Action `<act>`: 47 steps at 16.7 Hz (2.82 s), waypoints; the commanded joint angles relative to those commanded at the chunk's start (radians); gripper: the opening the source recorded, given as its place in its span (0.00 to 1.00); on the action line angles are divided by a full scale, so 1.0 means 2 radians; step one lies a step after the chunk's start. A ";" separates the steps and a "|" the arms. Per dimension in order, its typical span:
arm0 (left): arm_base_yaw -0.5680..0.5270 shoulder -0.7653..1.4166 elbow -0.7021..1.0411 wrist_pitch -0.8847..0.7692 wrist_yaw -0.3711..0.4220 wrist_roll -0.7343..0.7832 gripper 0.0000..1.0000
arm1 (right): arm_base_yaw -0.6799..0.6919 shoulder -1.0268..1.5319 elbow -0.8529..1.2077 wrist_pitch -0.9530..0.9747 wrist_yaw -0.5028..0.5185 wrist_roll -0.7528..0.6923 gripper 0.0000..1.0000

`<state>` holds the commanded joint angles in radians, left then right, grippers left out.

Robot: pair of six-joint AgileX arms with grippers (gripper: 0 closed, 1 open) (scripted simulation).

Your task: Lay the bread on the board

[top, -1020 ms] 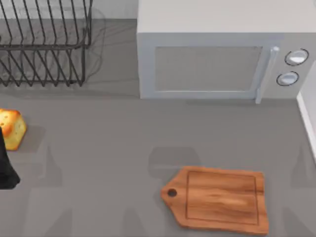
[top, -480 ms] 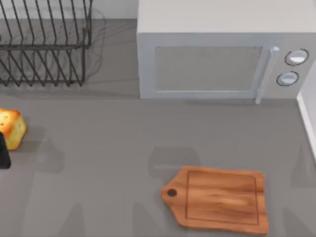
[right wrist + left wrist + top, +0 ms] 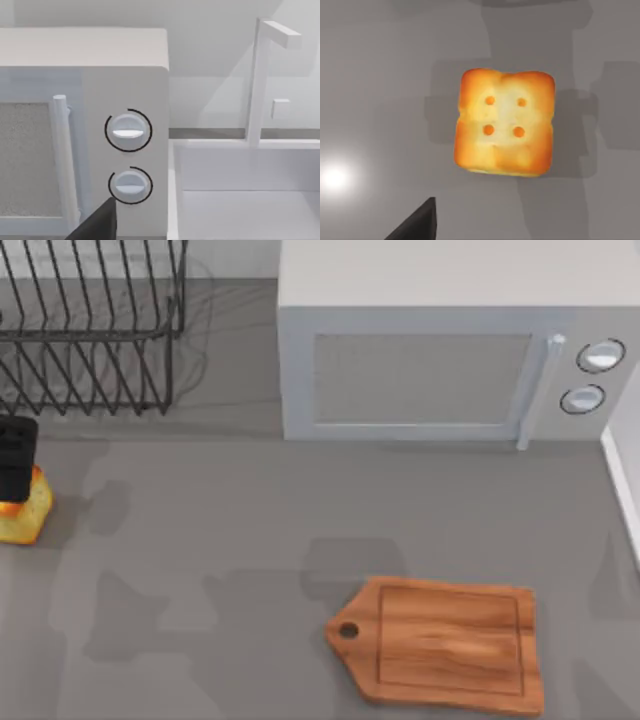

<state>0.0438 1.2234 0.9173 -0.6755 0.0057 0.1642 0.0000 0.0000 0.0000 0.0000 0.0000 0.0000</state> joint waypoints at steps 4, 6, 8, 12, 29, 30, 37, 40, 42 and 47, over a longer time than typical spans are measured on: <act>0.008 0.178 0.134 -0.102 0.000 0.024 1.00 | 0.000 0.000 0.000 0.000 0.000 0.000 1.00; 0.011 0.251 0.192 -0.143 -0.001 0.034 1.00 | 0.000 0.000 0.000 0.000 0.000 0.000 1.00; 0.014 0.313 0.242 -0.175 -0.001 0.042 1.00 | 0.000 0.000 0.000 0.000 0.000 0.000 1.00; 0.018 0.382 0.302 -0.211 -0.002 0.051 1.00 | 0.000 0.000 0.000 0.000 0.000 0.000 1.00; 0.019 0.433 0.229 -0.090 -0.001 0.053 1.00 | 0.000 0.000 0.000 0.000 0.000 0.000 1.00; 0.019 0.433 0.229 -0.090 -0.001 0.053 1.00 | 0.000 0.000 0.000 0.000 0.000 0.000 1.00; 0.019 0.433 0.229 -0.090 -0.001 0.053 0.55 | 0.000 0.000 0.000 0.000 0.000 0.000 1.00; 0.019 0.433 0.229 -0.090 -0.001 0.053 0.32 | 0.000 0.000 0.000 0.000 0.000 0.000 1.00; 0.019 0.433 0.229 -0.090 -0.001 0.053 0.17 | 0.000 0.000 0.000 0.000 0.000 0.000 1.00; 0.019 0.433 0.229 -0.090 -0.001 0.053 0.00 | 0.000 0.000 0.000 0.000 0.000 0.000 1.00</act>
<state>0.0812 2.0902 1.3751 -0.8556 0.0027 0.2709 0.0000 0.0000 0.0000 0.0000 0.0000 0.0000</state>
